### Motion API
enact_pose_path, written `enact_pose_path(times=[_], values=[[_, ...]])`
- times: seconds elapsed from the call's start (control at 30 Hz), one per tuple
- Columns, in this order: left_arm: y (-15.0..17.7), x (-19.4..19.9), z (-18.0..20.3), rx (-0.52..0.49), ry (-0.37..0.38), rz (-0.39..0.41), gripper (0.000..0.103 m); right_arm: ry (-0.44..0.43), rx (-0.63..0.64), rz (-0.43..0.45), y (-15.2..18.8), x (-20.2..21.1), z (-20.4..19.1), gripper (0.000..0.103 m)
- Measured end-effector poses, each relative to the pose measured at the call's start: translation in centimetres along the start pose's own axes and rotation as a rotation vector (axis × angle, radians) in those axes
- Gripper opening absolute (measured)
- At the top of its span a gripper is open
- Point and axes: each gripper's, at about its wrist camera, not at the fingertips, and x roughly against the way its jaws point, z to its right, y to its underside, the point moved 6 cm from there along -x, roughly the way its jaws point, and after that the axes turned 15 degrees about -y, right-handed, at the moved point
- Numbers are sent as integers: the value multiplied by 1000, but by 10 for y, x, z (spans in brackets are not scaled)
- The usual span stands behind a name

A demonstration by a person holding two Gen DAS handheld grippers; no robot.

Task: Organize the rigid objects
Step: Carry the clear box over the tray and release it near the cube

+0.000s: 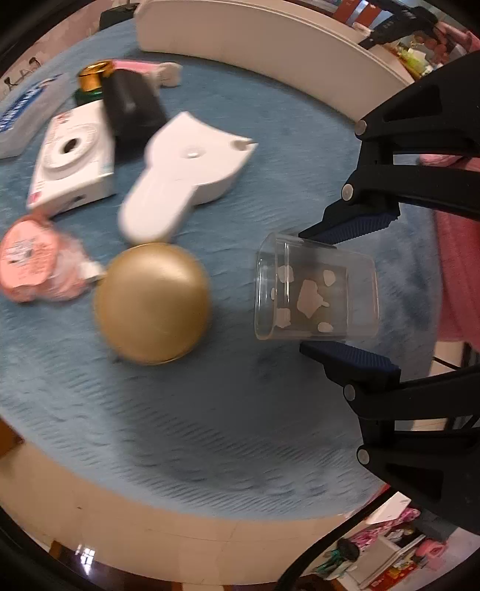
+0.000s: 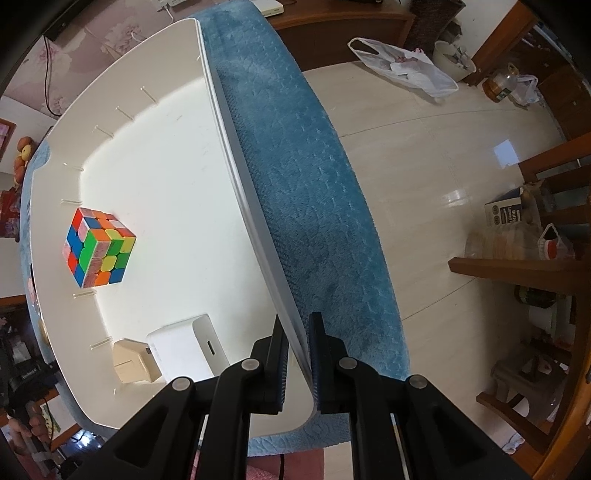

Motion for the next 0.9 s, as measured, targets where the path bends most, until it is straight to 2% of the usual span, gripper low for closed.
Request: enact_pose_path(times=[0.07, 0.23, 0.4, 0.67, 0.9], values=[[9, -2, 5, 6, 13, -22, 55, -7, 3, -5, -1, -1, 1, 10], [30, -2, 20, -5, -9, -38, 55, -38, 23, -17, -4, -2, 5, 10], [51, 8, 40, -28, -26, -25, 55, -61, 47, -26, -5, -2, 6, 9], [71, 57, 67, -79, -86, 113, 55, -65, 132, -50, -3, -3, 0, 9], [98, 121, 110, -137, -94, 250, 55, -71, 203, -75, -1, -1, -9, 9]])
